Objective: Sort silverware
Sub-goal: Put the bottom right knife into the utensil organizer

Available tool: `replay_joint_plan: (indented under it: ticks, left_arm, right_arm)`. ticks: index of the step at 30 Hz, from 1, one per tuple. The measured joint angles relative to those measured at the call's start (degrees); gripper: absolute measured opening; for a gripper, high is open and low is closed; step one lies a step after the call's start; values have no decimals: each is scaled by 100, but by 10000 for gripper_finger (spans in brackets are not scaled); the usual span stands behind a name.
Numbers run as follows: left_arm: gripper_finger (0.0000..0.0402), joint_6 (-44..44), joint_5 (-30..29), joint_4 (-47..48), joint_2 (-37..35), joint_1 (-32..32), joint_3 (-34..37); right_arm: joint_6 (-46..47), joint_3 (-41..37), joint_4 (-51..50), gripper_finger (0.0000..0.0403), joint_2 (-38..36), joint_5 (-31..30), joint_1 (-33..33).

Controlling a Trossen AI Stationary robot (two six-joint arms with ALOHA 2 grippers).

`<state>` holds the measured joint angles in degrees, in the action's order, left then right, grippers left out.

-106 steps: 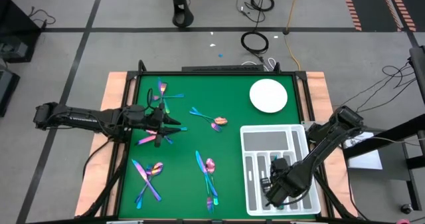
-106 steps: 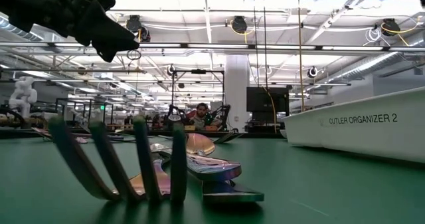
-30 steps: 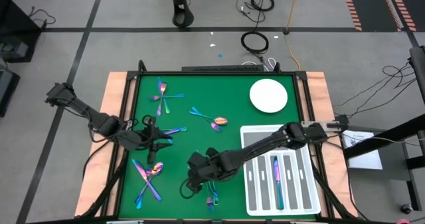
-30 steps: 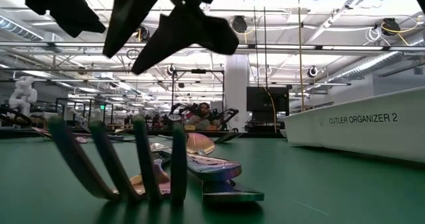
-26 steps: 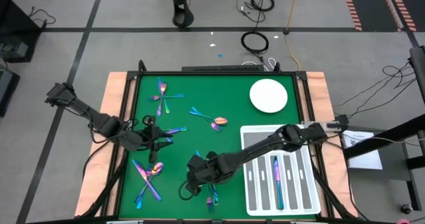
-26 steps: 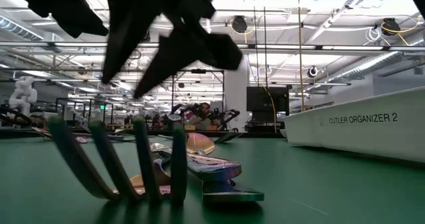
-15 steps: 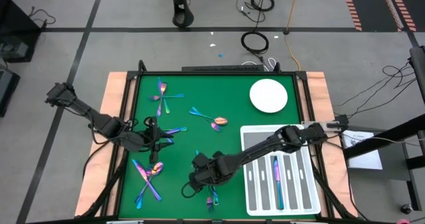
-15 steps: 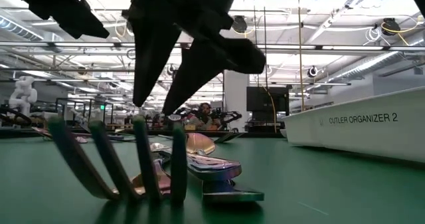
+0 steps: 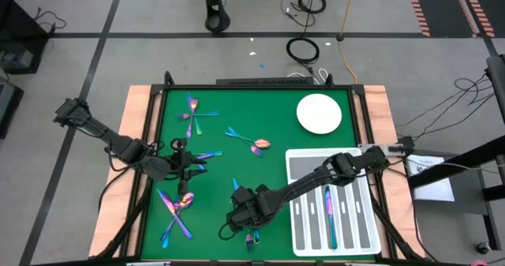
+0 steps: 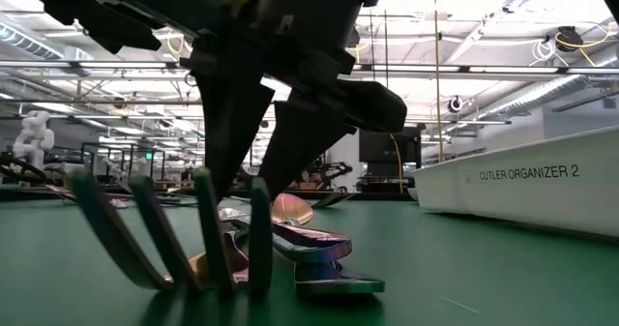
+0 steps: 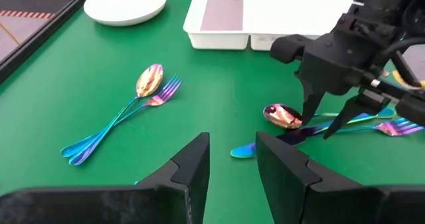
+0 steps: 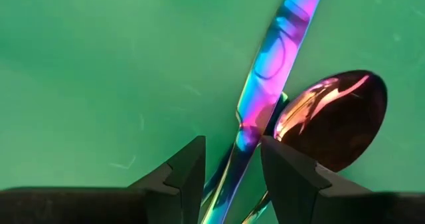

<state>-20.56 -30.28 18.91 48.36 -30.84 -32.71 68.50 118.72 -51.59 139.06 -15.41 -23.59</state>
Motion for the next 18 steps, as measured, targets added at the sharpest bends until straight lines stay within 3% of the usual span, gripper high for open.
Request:
replay_joint_plan:
  ticks: [14, 18]
  left_arm:
    - [125, 44, -1, -60, 0, -1, 0]
    - [125, 37, -1, -56, 0, 2, 0]
  right_arm:
    - [401, -28, 4, 134, 187, -91, -108]
    - [435, -28, -58, 114, 197, -4, -106]
